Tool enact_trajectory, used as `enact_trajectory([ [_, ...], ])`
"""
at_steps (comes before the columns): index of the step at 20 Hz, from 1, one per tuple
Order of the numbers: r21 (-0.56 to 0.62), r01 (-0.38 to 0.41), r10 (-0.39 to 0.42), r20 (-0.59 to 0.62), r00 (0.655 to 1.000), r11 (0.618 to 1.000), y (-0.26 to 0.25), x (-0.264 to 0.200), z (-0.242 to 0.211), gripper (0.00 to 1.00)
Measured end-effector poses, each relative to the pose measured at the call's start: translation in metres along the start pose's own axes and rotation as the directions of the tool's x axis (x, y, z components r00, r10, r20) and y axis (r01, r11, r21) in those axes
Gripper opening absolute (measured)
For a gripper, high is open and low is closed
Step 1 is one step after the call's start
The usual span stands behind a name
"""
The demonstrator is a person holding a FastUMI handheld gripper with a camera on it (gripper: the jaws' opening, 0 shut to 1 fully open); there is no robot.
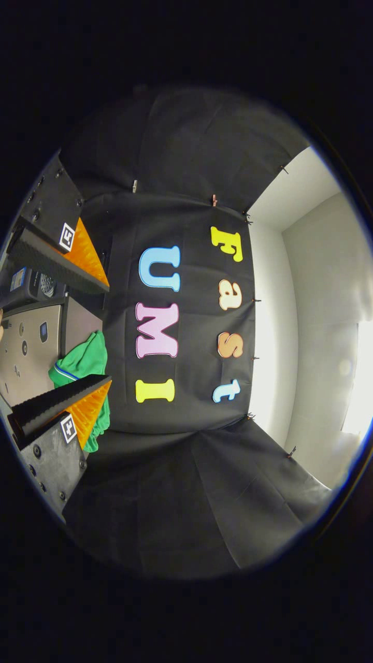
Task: Put the clothes into the washing machine and then close the washing machine lid.
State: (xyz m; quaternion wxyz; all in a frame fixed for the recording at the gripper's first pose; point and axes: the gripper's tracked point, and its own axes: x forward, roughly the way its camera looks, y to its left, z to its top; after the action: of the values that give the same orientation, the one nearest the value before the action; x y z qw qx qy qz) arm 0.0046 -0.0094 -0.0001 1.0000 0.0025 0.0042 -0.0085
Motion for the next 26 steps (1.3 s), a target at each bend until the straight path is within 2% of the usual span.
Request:
enact_trajectory([
  [4,0.005,0.018,-0.018,-0.004,1.000,1.000,-0.009,0.009,0.004,0.97],
  [10,0.020,0.066,-0.066,-0.007,0.998,0.998,-0.031,0.048,0.016,0.97],
  [19,0.005,0.127,-0.125,-0.115,0.985,0.992,-0.056,0.149,0.005,0.98],
  [26,-0.014,0.194,-0.191,-0.242,0.951,0.981,-0.084,0.219,-0.022,0.98],
])
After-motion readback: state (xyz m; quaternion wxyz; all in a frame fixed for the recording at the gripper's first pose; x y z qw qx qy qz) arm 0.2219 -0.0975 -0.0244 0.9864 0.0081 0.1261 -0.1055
